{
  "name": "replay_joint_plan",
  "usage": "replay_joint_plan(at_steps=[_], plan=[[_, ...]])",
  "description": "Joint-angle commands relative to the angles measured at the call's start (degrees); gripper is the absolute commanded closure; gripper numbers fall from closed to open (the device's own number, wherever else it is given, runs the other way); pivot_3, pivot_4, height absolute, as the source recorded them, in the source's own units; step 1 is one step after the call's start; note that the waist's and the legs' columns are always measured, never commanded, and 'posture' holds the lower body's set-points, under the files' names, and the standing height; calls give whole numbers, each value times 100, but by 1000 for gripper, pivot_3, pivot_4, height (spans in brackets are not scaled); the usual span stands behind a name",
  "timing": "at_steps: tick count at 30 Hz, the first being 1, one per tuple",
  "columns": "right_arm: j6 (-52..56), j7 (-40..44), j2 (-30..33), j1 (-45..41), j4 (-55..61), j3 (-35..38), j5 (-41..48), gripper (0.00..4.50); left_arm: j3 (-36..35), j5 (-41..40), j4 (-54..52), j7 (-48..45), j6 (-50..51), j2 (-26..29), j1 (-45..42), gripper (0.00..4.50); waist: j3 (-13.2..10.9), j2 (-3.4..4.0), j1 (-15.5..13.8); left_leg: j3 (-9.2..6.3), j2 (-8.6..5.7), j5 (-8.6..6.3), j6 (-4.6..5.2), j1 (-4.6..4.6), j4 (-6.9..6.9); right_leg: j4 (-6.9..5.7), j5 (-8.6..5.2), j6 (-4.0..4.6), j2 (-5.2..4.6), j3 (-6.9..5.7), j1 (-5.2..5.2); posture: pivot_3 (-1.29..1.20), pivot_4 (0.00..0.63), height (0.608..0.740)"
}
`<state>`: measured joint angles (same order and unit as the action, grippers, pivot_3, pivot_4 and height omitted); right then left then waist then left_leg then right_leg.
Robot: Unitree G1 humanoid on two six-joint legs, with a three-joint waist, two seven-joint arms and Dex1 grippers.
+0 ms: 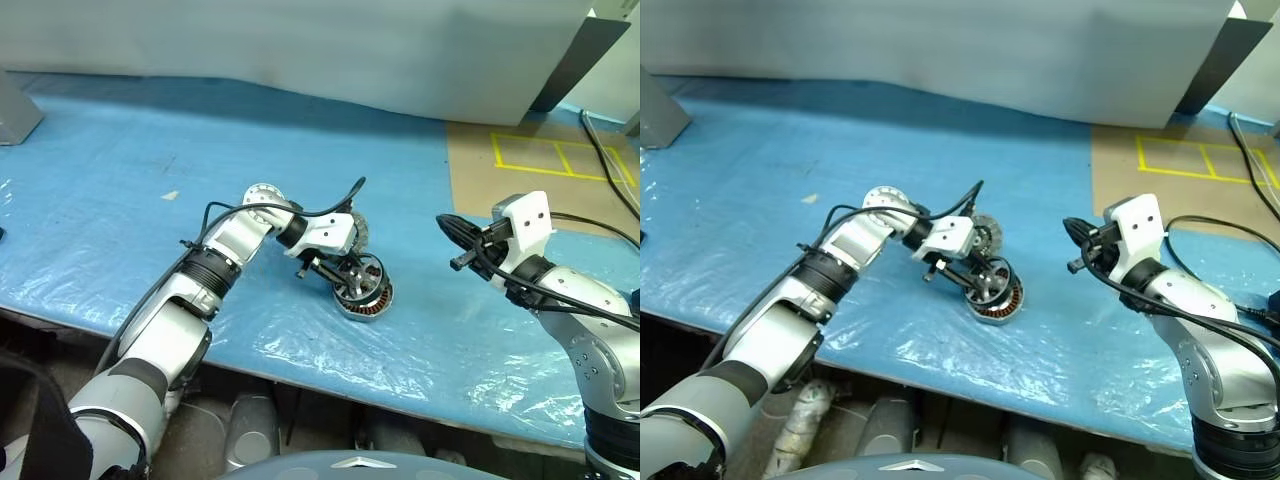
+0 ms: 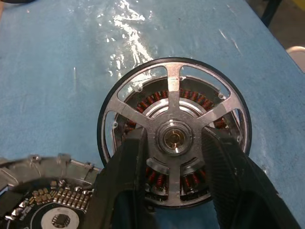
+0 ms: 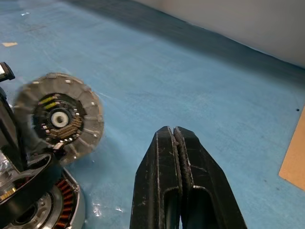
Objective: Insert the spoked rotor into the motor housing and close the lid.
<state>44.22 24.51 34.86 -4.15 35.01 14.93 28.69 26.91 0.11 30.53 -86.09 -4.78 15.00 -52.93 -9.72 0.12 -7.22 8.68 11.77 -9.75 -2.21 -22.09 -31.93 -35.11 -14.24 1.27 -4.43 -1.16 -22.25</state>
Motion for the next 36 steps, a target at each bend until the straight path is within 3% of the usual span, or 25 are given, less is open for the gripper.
replay_joint_plan(at_steps=[1, 3, 10, 14, 20, 28, 33, 36], plan=[[-125, -26, 71, 5, 220, 11, -85, 4500, 15, 35, -48, 77, -103, -81, -20, 1875, 0, 0, 6, 0, 0, 0, 0, 0, 0, 0, 0, 0, 0, 0, -1, 0, 150, 740], [-135, -18, 75, 12, 200, 0, -99, 4500, -21, 37, -28, 146, -8, -122, -46, 1181, 0, 0, 8, 0, 0, 0, 0, -1, 0, 0, 0, 0, 0, 0, -1, 0, 150, 740], [-121, 19, 63, 12, 211, -7, -79, 4500, -440, -344, -209, 83, 257, 2, -213, 1181, 0, 0, 9, 0, 0, 0, 0, -1, 0, -1, 0, 0, 0, 0, -2, 0, 150, 740], [-20, 257, 101, -92, 313, -143, 171, 4500, -1023, -1141, -732, -168, 879, 219, -188, 1181, -1, 2, 21, 1, 1, 0, 0, -1, 0, -3, -1, 1, 1, 1, -4, 0, 150, 740], [-23, 976, 396, -242, 291, -816, 368, 4500, -1997, -1564, -614, 578, 1701, 769, -328, 1181, -3, 9, 26, 1, 2, 0, 0, 0, -2, -10, -2, 3, 4, 1, -6, 0, 150, 740], [-248, 1540, 383, -487, -299, -1803, 90, 4500, -2632, -1887, -1032, 1026, 2924, 1767, 991, 1181, 2, 19, 123, -2, 2, -1, -1, -9, -1, -6, -3, 4, 4, -2, -9, 0, 150, 740], [-175, 1864, 135, -701, -574, -1966, 422, 4500, -3020, -2265, -1837, 1743, 3695, 1782, 1881, 1181, 0, 16, 130, -8, 6, -1, -1, -33, -22, -22, -15, 26, 3, -11, -24, 0, 150, 740], [-557, 2095, 284, -463, -1373, -2760, -376, 4500, -3030, -2454, -2379, 2072, 3987, 1634, 2167, 1181, 1, 15, 124, -8, 8, -1, 0, -28, -25, -22, -16, 27, 2, -12, -15, 0, 150, 740]])
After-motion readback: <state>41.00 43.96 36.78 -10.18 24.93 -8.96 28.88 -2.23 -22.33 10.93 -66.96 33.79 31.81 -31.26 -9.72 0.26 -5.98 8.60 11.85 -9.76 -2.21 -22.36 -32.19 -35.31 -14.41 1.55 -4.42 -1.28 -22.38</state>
